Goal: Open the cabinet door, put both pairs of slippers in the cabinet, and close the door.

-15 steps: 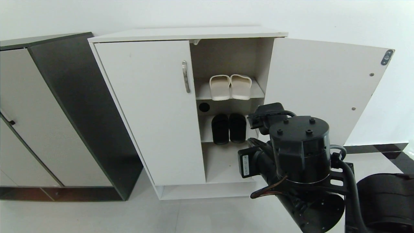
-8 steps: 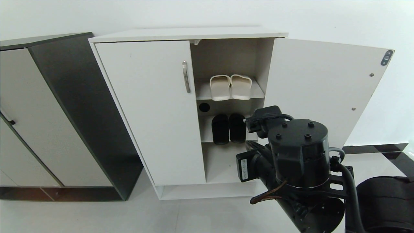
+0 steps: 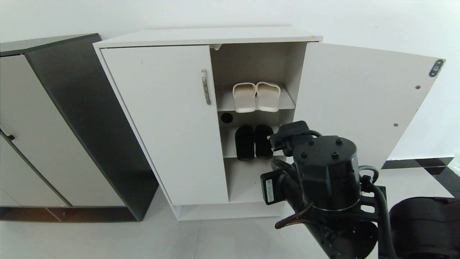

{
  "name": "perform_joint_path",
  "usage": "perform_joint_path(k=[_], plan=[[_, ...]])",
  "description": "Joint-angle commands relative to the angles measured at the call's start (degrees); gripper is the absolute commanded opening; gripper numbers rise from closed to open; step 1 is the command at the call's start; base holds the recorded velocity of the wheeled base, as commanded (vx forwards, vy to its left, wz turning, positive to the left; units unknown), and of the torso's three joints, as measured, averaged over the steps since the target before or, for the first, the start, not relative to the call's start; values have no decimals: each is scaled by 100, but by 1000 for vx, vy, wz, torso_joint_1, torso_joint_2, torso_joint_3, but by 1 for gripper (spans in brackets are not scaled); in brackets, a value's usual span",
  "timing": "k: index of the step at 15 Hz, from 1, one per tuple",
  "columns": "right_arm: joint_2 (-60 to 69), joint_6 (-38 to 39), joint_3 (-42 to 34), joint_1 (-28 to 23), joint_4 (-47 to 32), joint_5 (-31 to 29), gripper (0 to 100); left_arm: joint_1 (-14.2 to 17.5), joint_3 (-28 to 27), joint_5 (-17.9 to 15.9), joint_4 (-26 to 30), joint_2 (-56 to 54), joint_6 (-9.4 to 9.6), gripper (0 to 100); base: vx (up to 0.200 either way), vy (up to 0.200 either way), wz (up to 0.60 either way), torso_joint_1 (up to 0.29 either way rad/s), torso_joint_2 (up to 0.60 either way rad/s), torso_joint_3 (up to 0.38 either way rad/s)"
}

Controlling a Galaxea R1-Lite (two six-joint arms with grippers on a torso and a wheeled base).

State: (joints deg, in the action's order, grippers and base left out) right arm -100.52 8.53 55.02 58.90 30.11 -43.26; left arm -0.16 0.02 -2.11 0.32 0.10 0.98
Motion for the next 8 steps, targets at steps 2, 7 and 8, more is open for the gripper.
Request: perform_joint_path(k=[2, 7, 8], plan=[[-20, 8, 9, 7, 21, -7, 0, -2, -2, 0, -5, -1, -1, 0, 0, 0, 0, 66, -525, -371], [-11, 8, 9, 7, 21, -7, 0, -2, -2, 0, -5, -1, -10, 0, 0, 0, 0, 97, -487, -347], [-2, 8, 9, 7, 21, -7, 0, -2, -2, 0, -5, -1, -10, 0, 0, 0, 0, 139, -466, -330]])
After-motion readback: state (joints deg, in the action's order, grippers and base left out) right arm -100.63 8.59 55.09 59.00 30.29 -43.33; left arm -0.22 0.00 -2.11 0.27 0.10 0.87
